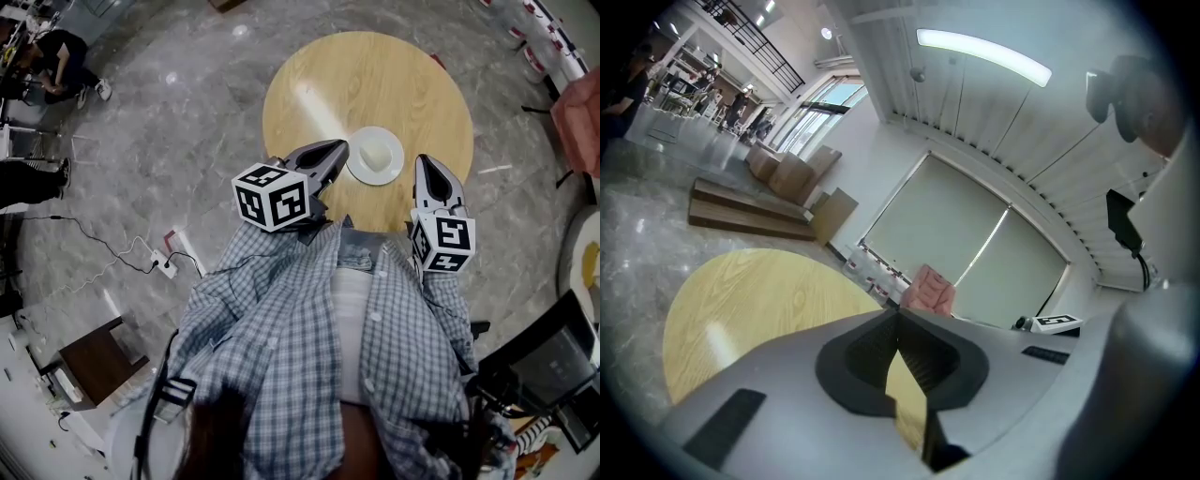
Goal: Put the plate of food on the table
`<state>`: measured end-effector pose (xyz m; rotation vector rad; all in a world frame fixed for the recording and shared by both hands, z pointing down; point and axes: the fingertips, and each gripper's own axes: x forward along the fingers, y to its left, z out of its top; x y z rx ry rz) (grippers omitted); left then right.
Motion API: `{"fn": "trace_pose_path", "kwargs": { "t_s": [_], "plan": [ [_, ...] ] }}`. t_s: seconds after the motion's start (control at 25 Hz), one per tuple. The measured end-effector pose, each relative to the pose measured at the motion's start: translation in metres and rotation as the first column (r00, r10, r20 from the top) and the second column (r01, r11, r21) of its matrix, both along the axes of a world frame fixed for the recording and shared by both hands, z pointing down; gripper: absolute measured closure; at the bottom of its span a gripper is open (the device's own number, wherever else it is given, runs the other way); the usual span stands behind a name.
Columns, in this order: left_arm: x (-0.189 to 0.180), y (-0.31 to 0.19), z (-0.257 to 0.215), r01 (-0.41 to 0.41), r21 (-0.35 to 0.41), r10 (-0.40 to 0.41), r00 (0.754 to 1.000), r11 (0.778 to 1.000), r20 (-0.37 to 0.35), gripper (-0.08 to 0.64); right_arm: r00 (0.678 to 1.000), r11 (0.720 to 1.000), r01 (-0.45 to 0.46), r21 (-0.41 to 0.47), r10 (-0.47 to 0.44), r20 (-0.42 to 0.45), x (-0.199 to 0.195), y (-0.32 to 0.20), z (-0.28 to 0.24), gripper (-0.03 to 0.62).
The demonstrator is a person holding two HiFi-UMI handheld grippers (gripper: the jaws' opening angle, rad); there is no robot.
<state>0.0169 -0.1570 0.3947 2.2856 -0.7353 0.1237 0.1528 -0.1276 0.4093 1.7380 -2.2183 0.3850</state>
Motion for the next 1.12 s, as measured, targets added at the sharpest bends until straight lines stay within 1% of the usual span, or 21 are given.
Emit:
{"fn": "trace_pose_path", "kwargs": {
  "t_s": [1.12],
  "plan": [
    [0.0045, -0.0007, -0.0021, -0.014, 0.001, 0.014, 1.0, 1.0, -0.003, 0.552, 1.0, 1.0, 0.017, -0.019, -0.017, -0.004, -0.0065, -0.0017, -0.0017, 0.584]
  ]
}}
